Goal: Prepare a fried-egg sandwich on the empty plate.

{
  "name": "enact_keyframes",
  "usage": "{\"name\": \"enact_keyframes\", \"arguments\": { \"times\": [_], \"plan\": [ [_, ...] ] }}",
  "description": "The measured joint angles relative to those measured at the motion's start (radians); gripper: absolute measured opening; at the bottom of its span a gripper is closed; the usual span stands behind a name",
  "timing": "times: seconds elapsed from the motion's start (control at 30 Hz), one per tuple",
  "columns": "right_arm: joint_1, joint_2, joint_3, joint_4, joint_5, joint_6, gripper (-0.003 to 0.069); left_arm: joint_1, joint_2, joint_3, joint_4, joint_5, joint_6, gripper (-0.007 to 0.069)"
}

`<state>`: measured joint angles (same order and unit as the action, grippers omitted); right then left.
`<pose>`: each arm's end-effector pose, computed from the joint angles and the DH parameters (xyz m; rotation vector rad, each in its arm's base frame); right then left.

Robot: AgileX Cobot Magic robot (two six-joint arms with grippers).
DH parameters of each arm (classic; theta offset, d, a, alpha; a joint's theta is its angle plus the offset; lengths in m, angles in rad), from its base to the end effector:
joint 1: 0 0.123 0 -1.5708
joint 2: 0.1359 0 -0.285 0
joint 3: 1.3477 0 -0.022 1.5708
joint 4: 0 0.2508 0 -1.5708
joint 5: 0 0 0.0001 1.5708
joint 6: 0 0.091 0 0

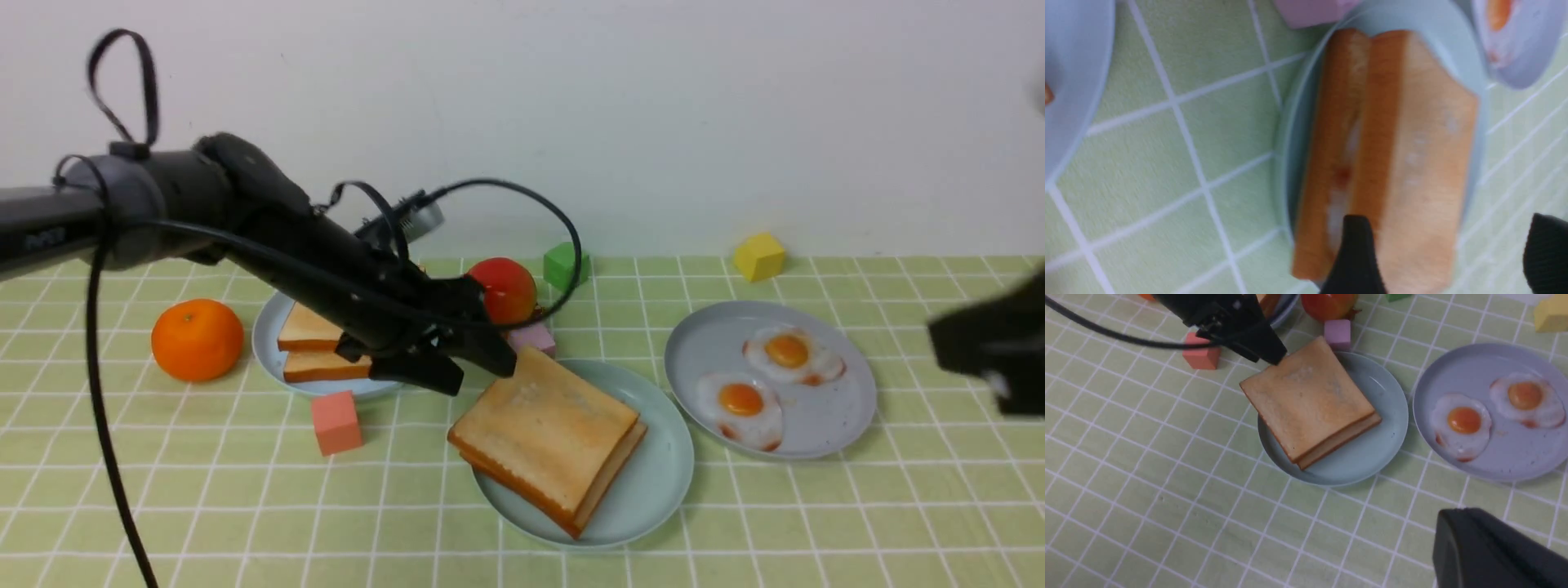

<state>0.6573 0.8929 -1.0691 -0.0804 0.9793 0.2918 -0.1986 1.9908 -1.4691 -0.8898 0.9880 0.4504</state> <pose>0.1287 0.0917 0.3941 -0.4371 2.2732 0.3920 0.3926 -0.1393 0.2150 0.2591 2.6984 -1.0691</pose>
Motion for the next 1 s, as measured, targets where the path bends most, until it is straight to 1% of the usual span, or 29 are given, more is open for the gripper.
{"name": "enact_keyframes", "arguments": {
  "times": [0.13,0.17,0.2,0.27,0.33,0.37,0.4,0.5,0.53,0.63,0.7,0.73,0.77,0.83,0.87,0.93,1.0],
  "plan": [
    [0.0,-0.156,0.156,-0.001,-0.076,0.035,-0.0009,0.023,-0.087,0.001,-0.01,0.083,-0.013,0.0554],
    [0.0,-0.235,0.25,-0.008,-0.128,0.04,-0.0008,0.027,-0.142,0.001,-0.003,0.118,-0.013,0.0552],
    [0.0,-0.255,0.26,-0.01,-0.143,0.041,-0.0008,0.027,-0.156,0.001,0.002,0.128,-0.013,0.0549],
    [0.0,-0.359,0.372,-0.042,-0.227,0.043,-0.0006,0.027,-0.235,0.001,0.026,0.184,-0.029,0.0531],
    [0.0,-0.453,0.46,-0.066,-0.312,0.043,-0.0006,0.026,-0.311,0.002,0.042,0.216,-0.075,0.0496],
    [0.0,-0.486,0.493,-0.074,-0.338,0.043,-0.0005,0.023,-0.347,0.008,0.049,0.221,-0.108,0.0475],
    [0.0,-0.492,0.505,-0.076,-0.342,0.043,-0.0004,0.022,-0.361,0.01,0.05,0.221,-0.113,0.0465],
    [0.0,-0.576,0.583,-0.092,-0.373,0.043,-0.0003,-0.009,-0.489,0.069,0.07,0.221,-0.181,0.0366],
    [0.0,-0.595,0.606,-0.095,-0.376,0.043,-0.0003,-0.024,-0.544,0.107,0.079,0.222,-0.198,0.0318],
    [0.0,-0.623,0.643,-0.096,-0.377,0.043,-0.0003,-0.059,-0.656,0.191,0.1,0.227,-0.234,0.0223],
    [0.0,-0.635,0.675,-0.096,-0.377,0.043,-0.0001,-0.097,-0.801,0.3,0.135,0.24,-0.276,0.0114],
    [0.0,-0.634,0.677,-0.096,-0.377,0.043,-0.0001,-0.099,-0.813,0.308,0.137,0.24,-0.28,0.0106],
    [0.0,-0.635,0.696,-0.096,-0.376,0.043,0.0001,-0.111,-0.906,0.372,0.168,0.235,-0.306,0.005],
    [0.0,-0.635,0.711,-0.096,-0.375,0.043,0.0003,-0.112,-1.012,0.439,0.209,0.212,-0.323,0.0],
    [0.0,-0.635,0.719,-0.096,-0.373,0.043,0.0003,-0.112,-1.058,0.466,0.229,0.194,-0.326,-0.0013],
    [0.0,-0.635,0.728,-0.096,-0.369,0.043,0.0004,-0.112,-1.18,0.529,0.277,0.137,-0.332,-0.0013],
    [0.0,-0.635,0.729,-0.096,-0.363,0.043,0.0003,-0.112,-1.261,0.562,0.299,0.112,-0.334,-0.0013]
  ]
}}
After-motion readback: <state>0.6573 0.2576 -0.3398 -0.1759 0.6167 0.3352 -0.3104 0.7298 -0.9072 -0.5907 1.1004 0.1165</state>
